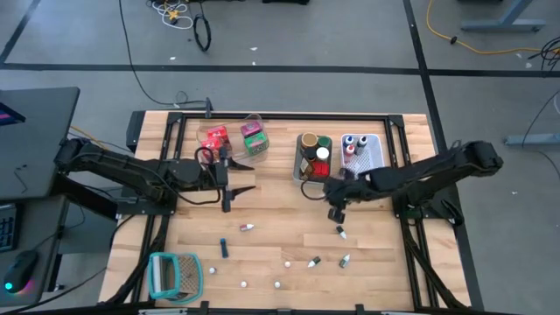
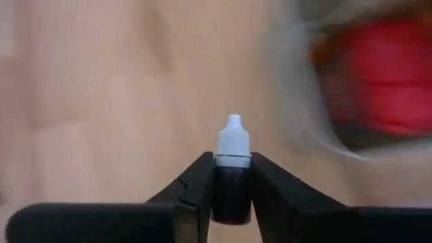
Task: Pick & Place Kitchen Items
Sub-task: Put the small red food coloring bottle into the white bin
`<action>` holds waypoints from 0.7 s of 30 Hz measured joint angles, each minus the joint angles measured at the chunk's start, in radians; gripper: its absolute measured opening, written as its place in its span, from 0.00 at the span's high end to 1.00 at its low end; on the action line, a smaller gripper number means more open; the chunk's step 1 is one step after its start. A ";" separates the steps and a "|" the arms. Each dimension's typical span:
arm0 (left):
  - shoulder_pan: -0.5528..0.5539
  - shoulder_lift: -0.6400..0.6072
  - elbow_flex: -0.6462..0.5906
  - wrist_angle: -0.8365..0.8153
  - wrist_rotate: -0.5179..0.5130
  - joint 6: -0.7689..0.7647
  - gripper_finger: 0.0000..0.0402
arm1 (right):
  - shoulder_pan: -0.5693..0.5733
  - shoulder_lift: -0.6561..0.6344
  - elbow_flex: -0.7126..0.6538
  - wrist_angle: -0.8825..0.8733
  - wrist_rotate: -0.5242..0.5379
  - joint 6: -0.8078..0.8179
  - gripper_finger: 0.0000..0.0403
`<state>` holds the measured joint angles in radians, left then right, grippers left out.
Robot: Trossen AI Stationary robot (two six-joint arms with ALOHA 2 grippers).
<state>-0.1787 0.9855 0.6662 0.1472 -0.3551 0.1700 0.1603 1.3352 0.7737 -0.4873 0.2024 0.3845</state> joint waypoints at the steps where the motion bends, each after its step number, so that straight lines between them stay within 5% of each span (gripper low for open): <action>1: 0.000 0.000 0.000 0.000 0.008 -0.003 0.37 | -0.004 -0.018 0.022 -0.069 0.038 0.000 0.78; 12: 0.000 0.000 0.000 0.001 0.156 -0.061 0.37 | -0.086 -0.238 0.061 -0.449 0.391 0.120 0.77; 21: 0.000 0.000 0.000 0.002 0.166 -0.050 0.37 | -0.173 -0.275 -0.045 -0.530 0.410 0.360 0.76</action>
<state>-0.1788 0.9855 0.6659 0.1490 -0.1890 0.1200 -0.0129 1.0603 0.7284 -1.0172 0.6121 0.7445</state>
